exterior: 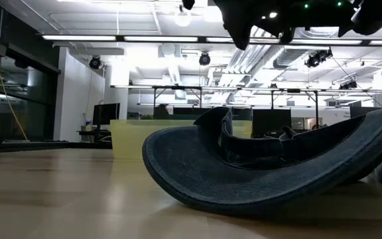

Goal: Pick & Place hat
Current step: Put the gray cap into the blue bin

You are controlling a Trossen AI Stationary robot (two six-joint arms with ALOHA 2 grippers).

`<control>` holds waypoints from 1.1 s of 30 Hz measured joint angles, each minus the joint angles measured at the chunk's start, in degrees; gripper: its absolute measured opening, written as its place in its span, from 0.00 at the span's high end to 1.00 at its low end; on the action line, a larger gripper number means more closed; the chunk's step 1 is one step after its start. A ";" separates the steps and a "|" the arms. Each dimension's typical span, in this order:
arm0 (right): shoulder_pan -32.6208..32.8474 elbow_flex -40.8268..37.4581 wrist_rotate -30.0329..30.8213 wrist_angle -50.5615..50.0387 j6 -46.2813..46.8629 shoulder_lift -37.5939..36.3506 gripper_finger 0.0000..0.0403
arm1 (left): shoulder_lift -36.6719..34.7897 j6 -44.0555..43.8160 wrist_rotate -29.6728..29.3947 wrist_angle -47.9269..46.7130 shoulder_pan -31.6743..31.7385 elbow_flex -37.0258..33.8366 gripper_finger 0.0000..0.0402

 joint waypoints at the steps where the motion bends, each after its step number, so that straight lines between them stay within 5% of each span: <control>1: -0.02 0.00 0.02 0.33 -0.02 0.00 0.28 | 0.00 -0.01 0.45 -0.01 -0.02 0.00 1.00; 10: 0.00 0.68 1.60 1.95 2.86 0.00 0.34 | 0.00 -0.47 2.64 -0.29 -0.13 0.02 1.00; 33: -0.02 0.92 5.38 -5.84 4.75 -0.35 0.74 | -0.07 -1.62 2.16 -17.22 -0.10 0.07 1.00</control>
